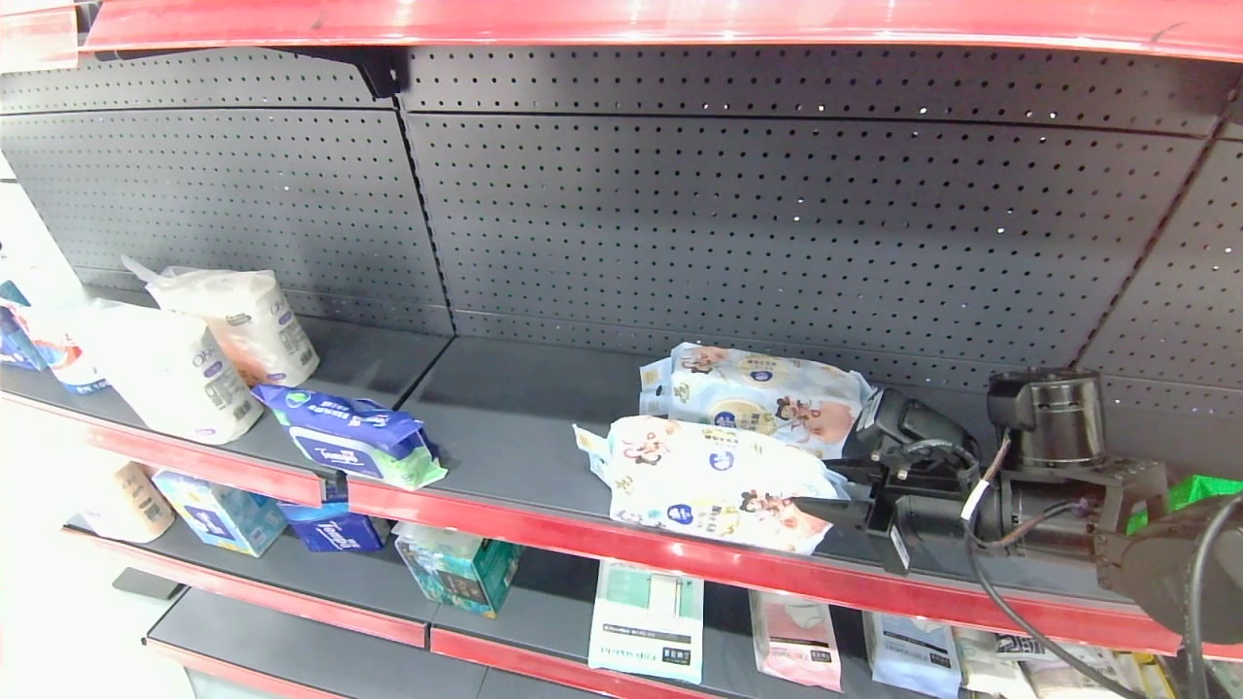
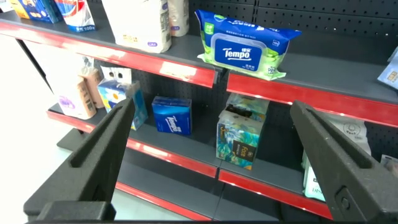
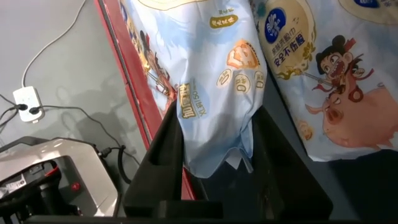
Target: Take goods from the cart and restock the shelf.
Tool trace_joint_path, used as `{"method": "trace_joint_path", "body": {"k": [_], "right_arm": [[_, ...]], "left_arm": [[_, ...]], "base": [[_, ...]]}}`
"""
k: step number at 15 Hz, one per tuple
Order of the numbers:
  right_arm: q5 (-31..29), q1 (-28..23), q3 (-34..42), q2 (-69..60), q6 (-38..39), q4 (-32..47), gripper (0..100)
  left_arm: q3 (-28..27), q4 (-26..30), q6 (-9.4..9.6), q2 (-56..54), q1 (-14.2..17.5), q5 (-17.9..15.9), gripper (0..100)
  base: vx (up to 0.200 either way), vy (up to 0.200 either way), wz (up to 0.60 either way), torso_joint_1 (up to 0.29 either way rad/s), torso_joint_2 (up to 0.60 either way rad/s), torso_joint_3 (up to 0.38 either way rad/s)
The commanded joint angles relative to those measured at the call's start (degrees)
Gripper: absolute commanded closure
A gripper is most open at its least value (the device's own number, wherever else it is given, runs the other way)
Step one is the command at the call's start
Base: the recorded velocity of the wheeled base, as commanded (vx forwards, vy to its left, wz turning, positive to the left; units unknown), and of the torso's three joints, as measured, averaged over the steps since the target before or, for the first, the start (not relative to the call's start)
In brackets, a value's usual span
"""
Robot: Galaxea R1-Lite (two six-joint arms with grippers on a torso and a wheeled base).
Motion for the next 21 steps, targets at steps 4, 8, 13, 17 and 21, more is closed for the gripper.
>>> {"method": "trace_joint_path", "body": {"k": [4,8,13,17,21], "right_arm": [[0.1,-0.2,-1.4,-0.3,0.0,-0.2,100],[0.1,-1.2,0.5,-1.0,-0.1,-0.1,100],[0.1,-2.6,0.4,-1.1,-0.2,-0.1,100],[0.1,-3.3,1.0,-1.1,-0.8,-0.1,100],[0.1,-3.8,1.0,-1.1,-2.0,-0.1,100]], "left_arm": [[0.0,0.0,0.02,0.0,0.0,-0.1,0],[0.0,0.0,0.02,0.0,0.0,-0.1,0],[0.0,0.0,0.02,0.0,0.0,0.0,0],[0.0,0.0,0.02,0.0,0.0,-0.1,0],[0.0,0.0,0.02,0.0,0.0,0.0,0]], "base": [[0.0,0.0,0.0,0.0,0.0,0.0],[0.0,0.0,0.0,0.0,0.0,0.0],[0.0,0.0,0.0,0.0,0.0,0.0],[0.0,0.0,0.0,0.0,0.0,0.0],[0.0,0.0,0.0,0.0,0.0,0.0]]}}
